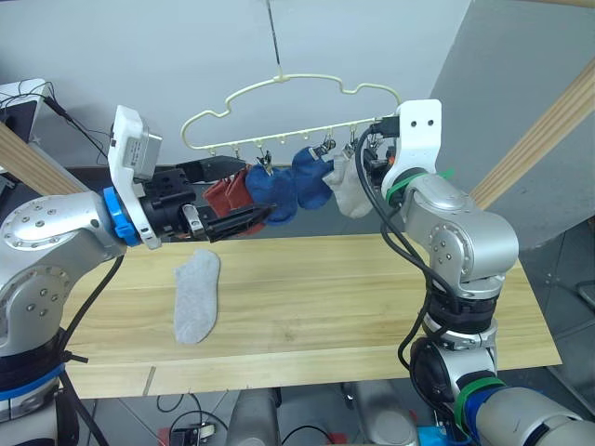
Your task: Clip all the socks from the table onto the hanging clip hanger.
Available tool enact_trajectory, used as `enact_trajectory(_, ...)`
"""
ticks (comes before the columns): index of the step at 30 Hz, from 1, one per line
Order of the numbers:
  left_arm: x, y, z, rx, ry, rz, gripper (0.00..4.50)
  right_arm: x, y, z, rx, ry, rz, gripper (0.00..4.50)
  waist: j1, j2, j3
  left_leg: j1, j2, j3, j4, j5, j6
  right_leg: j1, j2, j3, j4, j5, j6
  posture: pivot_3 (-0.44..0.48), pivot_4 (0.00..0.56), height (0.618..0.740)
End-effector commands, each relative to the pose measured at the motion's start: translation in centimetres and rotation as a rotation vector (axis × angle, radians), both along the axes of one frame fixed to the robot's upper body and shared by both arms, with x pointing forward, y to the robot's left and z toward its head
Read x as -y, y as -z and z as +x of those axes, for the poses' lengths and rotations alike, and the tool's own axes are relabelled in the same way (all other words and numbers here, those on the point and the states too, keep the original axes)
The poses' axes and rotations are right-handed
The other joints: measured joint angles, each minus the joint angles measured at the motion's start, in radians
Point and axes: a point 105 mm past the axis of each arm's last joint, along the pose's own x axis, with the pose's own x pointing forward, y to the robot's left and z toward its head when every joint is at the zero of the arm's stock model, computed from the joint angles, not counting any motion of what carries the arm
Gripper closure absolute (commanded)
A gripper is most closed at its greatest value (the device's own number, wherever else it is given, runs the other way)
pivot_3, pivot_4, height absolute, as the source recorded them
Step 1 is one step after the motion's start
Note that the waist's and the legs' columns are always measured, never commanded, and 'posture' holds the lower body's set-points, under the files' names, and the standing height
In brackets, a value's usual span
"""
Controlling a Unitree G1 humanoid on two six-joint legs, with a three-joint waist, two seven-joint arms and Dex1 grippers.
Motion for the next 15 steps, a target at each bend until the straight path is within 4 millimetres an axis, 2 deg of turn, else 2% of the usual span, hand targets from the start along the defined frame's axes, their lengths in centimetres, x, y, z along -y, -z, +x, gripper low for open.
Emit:
enact_trajectory(1,0.0,-1.0,-0.8,0.049,0.001,0.015,0.06,0.0,-1.7,-0.2,0.075,0.0,0.017,2.22,0.001,0.0,0.0,0.0,0.0,0.0,0.0,0.0,0.0,0.0,0.0,0.0,0.0,0.0,0.0,-0.117,0.319,0.74)
enact_trajectory(15,0.1,-1.0,-0.8,0.052,-0.016,0.009,0.06,-0.3,-2.0,1.1,0.089,0.01,0.027,2.22,0.013,0.0,0.0,0.0,0.0,0.0,0.0,0.0,0.0,0.0,0.0,0.0,0.0,0.0,0.0,-0.102,0.313,0.74)
